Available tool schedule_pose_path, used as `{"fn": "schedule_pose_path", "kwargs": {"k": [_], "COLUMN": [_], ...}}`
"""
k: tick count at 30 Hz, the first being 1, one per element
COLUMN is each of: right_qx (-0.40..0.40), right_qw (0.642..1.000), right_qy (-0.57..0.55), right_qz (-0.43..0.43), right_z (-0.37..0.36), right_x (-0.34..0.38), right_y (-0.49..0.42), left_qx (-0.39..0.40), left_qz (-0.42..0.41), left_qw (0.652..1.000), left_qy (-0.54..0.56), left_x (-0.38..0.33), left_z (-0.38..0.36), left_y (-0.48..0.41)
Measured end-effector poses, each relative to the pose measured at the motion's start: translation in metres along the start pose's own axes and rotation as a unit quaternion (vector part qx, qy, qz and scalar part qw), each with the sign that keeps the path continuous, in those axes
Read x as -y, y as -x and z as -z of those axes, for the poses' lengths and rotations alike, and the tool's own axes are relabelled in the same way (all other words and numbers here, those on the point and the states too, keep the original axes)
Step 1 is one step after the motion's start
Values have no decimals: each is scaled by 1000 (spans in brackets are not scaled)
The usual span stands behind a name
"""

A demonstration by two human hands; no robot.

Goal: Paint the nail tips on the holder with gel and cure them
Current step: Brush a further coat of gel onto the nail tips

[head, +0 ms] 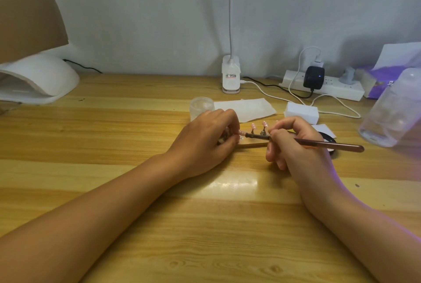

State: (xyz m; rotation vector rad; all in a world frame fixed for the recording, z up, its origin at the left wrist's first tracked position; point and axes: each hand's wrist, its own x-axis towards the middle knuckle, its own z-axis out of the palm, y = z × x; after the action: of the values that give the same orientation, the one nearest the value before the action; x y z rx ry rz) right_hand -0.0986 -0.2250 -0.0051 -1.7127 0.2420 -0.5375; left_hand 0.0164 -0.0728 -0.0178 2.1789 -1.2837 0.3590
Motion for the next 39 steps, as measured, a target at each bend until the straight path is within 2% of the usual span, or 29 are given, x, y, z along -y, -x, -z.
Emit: {"fn": "schedule_pose_path", "kwargs": {"k": [4,7,11,21,27,39], "right_qx": [-5,20,47,9,48,-11], "right_qw": [999,999,999,1000,998,999], "right_qy": [-30,-43,-20,-7,6,-14], "right_qz": [8,16,17,12,27,33], "right_z": [1,1,-2,2,-1,1], "right_x": [2,3,3,-2,0,-4], "right_y": [0,1,2,-1,2,-1], "left_qx": [3,-1,-3,1,-3,-9], "left_qz": [2,0,2,10,12,21], "left_qw": [1000,1000,1000,1000,1000,1000], "left_qy": [2,-3,-2,12,6,-5], "left_x": [1,1,1,2,2,3], "left_z": [0,-1,-1,-1,-1,-2], "left_y": [0,0,1,-1,0,0]}}
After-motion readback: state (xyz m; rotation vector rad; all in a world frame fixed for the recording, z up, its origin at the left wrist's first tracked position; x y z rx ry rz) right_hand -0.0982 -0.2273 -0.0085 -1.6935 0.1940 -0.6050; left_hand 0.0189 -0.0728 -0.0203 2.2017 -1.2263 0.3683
